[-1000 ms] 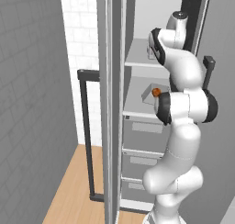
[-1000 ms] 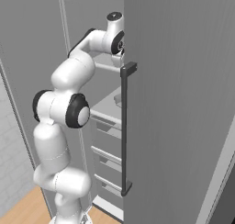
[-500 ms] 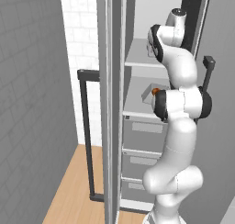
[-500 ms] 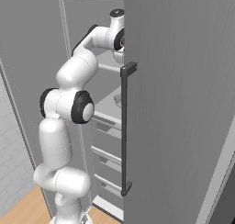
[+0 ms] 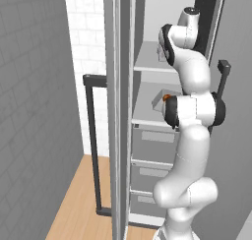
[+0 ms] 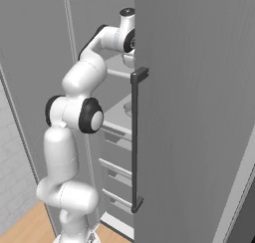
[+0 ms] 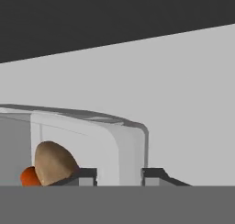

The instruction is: Take the meat container that has the chicken drumstick and place it on the second highest rack of the freezer. Then take the vegetable container that has the sweet potato and carrot and place it on the highest rack of the freezer.

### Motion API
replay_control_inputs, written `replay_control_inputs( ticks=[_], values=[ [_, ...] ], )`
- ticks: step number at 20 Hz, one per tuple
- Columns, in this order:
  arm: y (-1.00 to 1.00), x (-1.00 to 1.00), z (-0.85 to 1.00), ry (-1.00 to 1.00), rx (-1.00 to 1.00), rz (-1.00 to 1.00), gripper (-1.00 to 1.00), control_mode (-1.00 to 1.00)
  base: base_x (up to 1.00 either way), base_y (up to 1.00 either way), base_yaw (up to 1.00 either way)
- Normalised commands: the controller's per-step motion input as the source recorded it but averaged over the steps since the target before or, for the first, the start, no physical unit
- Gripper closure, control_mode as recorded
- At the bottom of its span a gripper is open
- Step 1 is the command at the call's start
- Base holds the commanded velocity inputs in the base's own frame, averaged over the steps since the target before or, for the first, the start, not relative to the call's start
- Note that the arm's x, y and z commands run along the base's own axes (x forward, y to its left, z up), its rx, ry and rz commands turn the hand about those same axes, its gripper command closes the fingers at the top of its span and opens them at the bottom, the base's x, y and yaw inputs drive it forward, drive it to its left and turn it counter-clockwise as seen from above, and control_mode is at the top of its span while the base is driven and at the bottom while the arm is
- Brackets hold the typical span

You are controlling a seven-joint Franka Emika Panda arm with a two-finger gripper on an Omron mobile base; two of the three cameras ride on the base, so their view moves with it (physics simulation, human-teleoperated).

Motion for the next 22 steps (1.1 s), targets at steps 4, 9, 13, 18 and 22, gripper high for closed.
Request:
replay_control_inputs(
  ticks=[4,9,13,18,22],
  values=[
    [0.00,0.00,0.00,0.00,0.00,0.00,-1.00,-1.00,0.00,0.00,0.00],
    [0.00,-0.24,0.00,-0.07,0.00,0.00,-1.00,-1.00,0.00,0.00,0.00],
    [0.04,-1.00,0.00,-0.36,0.00,0.00,-1.00,-1.00,0.00,0.00,0.00],
    [0.48,-0.97,-0.46,-0.31,-0.05,0.00,-1.00,-1.00,0.00,0.00,0.00],
    [0.56,-0.76,-0.22,-0.28,-0.04,0.00,-1.00,-1.00,0.00,0.00,0.00]
  ],
)
